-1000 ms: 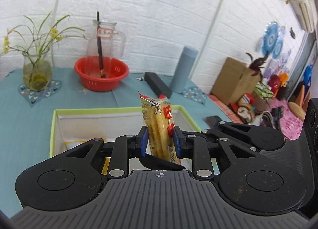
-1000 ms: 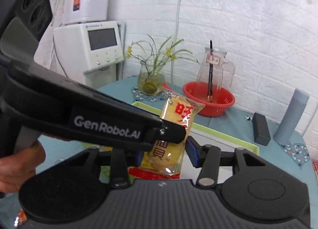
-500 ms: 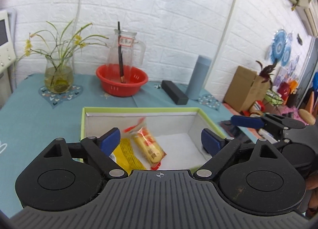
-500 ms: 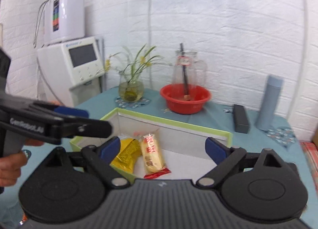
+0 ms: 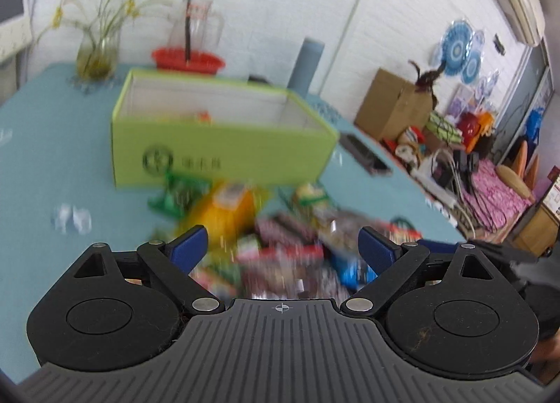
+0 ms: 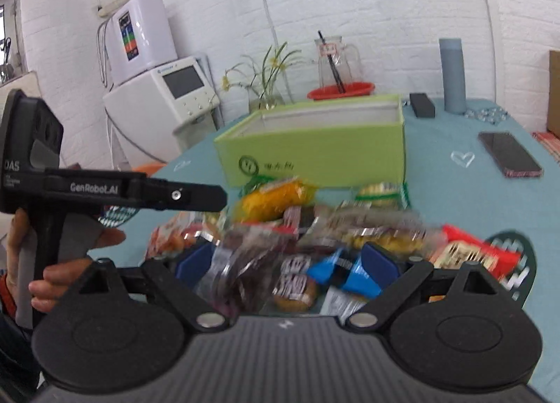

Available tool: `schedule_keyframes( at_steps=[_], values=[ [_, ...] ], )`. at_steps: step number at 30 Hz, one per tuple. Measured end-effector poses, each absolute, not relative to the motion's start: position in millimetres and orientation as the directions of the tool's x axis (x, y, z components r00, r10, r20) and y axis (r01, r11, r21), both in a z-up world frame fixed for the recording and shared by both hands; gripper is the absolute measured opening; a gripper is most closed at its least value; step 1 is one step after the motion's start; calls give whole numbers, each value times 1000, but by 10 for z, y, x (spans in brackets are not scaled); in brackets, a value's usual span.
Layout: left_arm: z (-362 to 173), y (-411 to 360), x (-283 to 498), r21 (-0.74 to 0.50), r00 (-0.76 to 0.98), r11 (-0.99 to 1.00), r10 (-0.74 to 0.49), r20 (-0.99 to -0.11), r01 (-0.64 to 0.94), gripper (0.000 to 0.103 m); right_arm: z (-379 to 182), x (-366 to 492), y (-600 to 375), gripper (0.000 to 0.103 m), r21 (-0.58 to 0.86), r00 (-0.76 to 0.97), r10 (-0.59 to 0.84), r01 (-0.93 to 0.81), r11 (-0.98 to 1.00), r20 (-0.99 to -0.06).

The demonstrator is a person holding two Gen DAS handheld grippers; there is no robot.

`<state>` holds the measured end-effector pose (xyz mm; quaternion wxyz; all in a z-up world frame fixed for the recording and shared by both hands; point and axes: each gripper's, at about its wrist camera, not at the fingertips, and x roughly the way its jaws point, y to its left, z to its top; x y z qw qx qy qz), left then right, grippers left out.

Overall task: Organize snacks
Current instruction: 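Grasp the clear bag of dried meat with the left tool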

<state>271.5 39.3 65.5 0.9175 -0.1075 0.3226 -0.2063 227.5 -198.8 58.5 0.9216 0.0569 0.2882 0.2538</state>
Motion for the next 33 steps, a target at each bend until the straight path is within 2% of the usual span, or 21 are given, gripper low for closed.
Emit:
schedule_keyframes(
  at_steps=[4,10,12,14,15,19,24,27,29,31,33],
  values=[
    [373,397,2439,-344,654,894,-446,-611,289,77,354,2085,-1645,94,234,654,542,-502,833,-527],
    [290,377,2549,-304,621,901,-433,-654,308,68,200,2286,-1219,94,98,625,504,-566,818,-596],
    [258,349,2644,-317,600,892,-452,-660,323,63,185,2371,-1174,94,77,627,493,-570,818,-603],
    [202,309,2763,-337,568,884,-467,-677,324,47,177,2436,-1124,94,61,619,489,-580,812,-614],
    [172,297,2791,-354,550,878,-479,-684,324,42,179,2447,-1107,94,51,614,484,-586,809,-623],
    [167,340,2656,-361,552,877,-480,-681,317,38,189,2286,-1059,94,71,565,539,-647,759,-625],
    [142,423,2269,-366,544,882,-472,-694,298,39,187,1928,-1016,94,90,531,579,-684,724,-619],
    [177,459,2098,-360,549,885,-465,-694,295,49,209,1810,-1036,94,116,523,597,-685,719,-609],
    [241,489,2063,-331,589,898,-439,-679,288,65,231,1806,-1048,94,93,560,566,-656,749,-605],
    [308,528,2083,-301,631,916,-401,-665,265,66,226,1857,-1079,94,92,583,536,-620,779,-611],
    [310,571,2129,-322,626,909,-415,-661,263,66,198,1893,-1080,94,101,582,528,-608,788,-618]
  ],
)
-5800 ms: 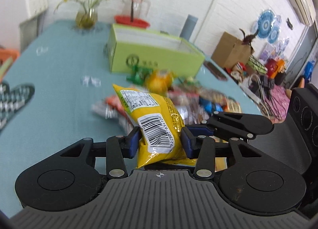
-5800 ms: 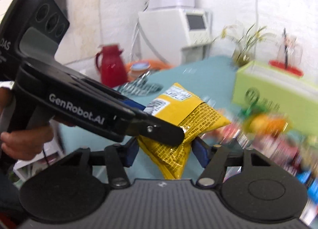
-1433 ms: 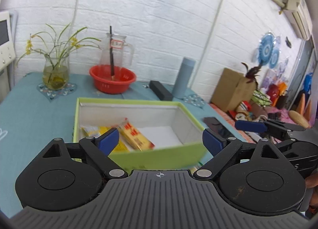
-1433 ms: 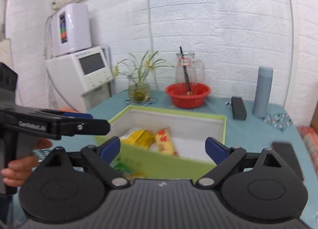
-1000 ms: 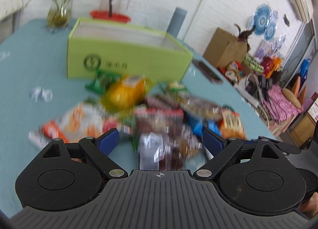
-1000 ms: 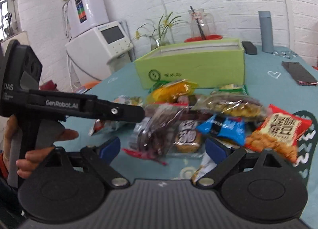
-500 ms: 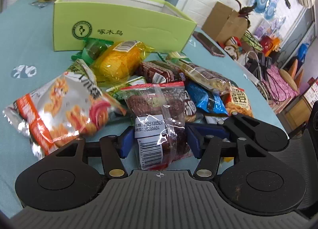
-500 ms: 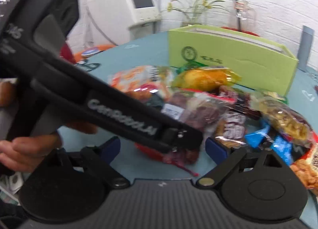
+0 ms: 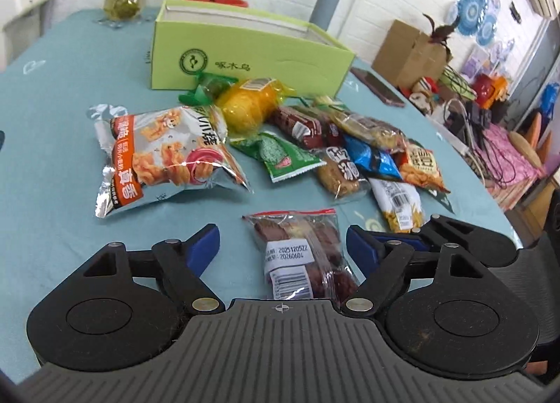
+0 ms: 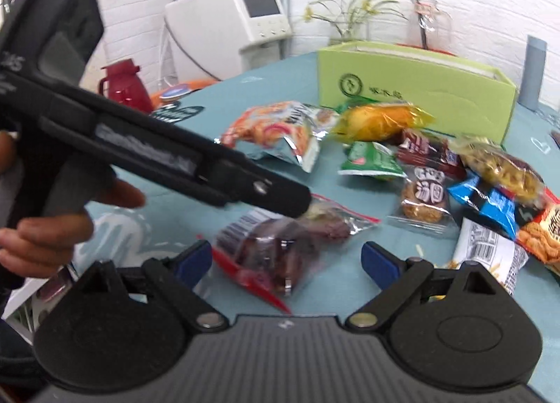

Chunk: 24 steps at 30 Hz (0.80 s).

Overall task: Organize snacks
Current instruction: 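Grasp the clear bag of dried meat with the left tool, then drop the dried meat bag into the green box, open left tool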

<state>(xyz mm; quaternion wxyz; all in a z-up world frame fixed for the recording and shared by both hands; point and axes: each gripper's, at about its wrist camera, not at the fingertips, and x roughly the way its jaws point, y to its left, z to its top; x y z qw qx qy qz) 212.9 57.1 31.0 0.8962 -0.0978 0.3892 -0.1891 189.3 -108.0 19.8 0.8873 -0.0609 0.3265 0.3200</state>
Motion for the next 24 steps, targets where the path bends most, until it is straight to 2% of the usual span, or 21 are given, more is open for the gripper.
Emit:
schedule_keyframes(
  at_steps=[3,5,6,7,10,19,24],
  values=[
    [216,575,2149,-356,586,895,-446,-677,270,58,119,1892,-1027,94,99,568,528,-617,781,-632],
    [128,564,2145,-374,566,885,-465,-681,276,54,84,1861,-946,93,39,593,513,-630,776,-621],
    [116,562,2134,-381,570,880,-473,-672,282,48,78,1846,-907,88,16,605,506,-632,775,-615],
    [114,556,2137,-395,559,872,-489,-670,290,35,86,1856,-882,86,19,603,508,-632,774,-615],
    [208,525,2110,-369,580,885,-466,-669,285,33,163,1853,-900,75,35,595,524,-640,768,-609],
    [734,372,2476,-363,629,863,-504,-591,351,34,637,2193,-1114,78,35,677,526,-597,802,-515],
    [1105,207,3144,-300,682,872,-489,-544,386,34,936,2861,-1158,78,-64,731,491,-585,809,-474]
  ],
)
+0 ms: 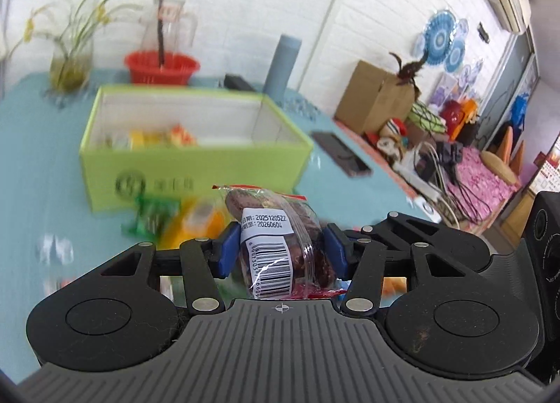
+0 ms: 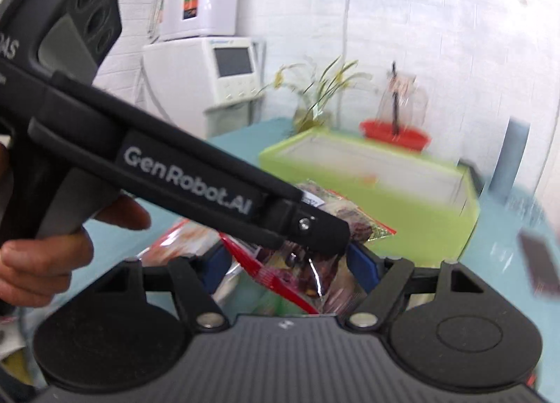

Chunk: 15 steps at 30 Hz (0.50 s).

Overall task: Organize snacks
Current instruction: 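Drop the dried meat bag into the green box, open left tool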

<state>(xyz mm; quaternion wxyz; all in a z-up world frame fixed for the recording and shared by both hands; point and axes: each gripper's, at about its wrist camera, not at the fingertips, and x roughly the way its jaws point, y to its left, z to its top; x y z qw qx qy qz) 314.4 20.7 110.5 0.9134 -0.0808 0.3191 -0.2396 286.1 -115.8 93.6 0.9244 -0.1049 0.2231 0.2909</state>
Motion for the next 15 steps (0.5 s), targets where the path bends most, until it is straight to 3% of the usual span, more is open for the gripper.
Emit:
schedule_keyframes(
  at_steps=[7,13,15],
  values=[
    [1352,-10,4414,-231,726,900,-436,-532,371,34,1176,4228,-1256,76,-73,724,469,-578,813,-506],
    [968,-83,5225,-250,674,903,-428,-602,350,35,884,4947,-1273,76,-59,675,431,-575,816,-599],
    [819,-89,5346,-247,662,909,-415,-624,337,40,781,5065,-1228,78,-61,667,418,-570,820,-617]
  ],
)
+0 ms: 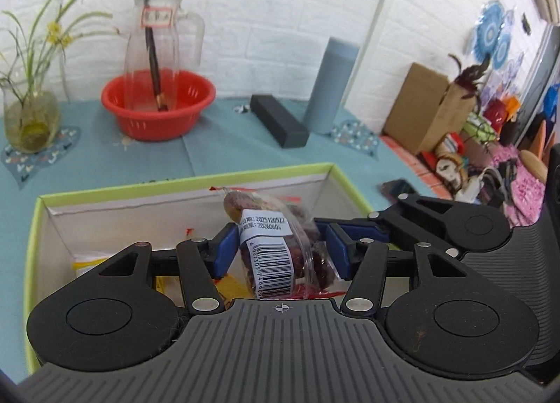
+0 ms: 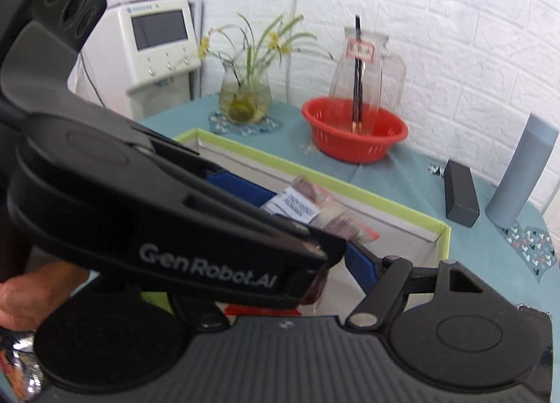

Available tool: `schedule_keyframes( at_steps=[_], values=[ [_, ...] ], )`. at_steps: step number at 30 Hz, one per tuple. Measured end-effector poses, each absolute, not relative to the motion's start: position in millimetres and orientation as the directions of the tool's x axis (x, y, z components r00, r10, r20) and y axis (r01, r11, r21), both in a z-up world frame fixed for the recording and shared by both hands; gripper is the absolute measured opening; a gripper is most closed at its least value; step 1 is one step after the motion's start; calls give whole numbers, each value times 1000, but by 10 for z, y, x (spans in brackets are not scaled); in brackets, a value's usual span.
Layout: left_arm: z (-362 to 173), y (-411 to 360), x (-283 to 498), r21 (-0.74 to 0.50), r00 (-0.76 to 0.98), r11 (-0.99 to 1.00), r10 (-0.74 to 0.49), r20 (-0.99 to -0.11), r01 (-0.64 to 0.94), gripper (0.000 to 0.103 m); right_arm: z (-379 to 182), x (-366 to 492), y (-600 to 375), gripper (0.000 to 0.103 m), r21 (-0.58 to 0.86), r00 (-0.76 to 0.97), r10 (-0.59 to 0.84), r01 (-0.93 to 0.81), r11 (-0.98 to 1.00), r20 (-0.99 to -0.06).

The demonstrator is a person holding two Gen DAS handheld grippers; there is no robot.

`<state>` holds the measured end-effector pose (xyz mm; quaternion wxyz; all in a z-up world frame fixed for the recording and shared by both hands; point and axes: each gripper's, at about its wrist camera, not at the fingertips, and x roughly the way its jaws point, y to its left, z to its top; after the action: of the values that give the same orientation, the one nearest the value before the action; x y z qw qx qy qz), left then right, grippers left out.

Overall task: Organize snacks
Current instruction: 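Drop the dried meat bag into the green box, open left tool, then grasp the white-and-yellow chip bag with the left tool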

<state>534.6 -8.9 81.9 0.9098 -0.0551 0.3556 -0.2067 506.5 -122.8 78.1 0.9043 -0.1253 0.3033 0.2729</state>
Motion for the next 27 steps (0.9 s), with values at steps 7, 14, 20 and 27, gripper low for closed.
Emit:
schedule_keyframes(
  at_steps=[7,14,20,27],
  values=[
    [894,27,5085,-235,695,915,-402,-596,328,60,933,4813,-1392,92,-88,720,418,-550,830,-553],
    [1301,-3,4109,-207,739,891,-452,-499,405,73,1257,3788,-1696,93,-78,768,447,-536,841,-459],
    [1117,-94,3191,-228,706,859,-508,-494,458,74,980,2673,-1950,93,-49,778,424,-500,865,-464],
    [454,-155,2608,-382,581,821,-570,-581,424,72,331,1988,-2173,93,81,735,366,-394,916,-571]
  ],
)
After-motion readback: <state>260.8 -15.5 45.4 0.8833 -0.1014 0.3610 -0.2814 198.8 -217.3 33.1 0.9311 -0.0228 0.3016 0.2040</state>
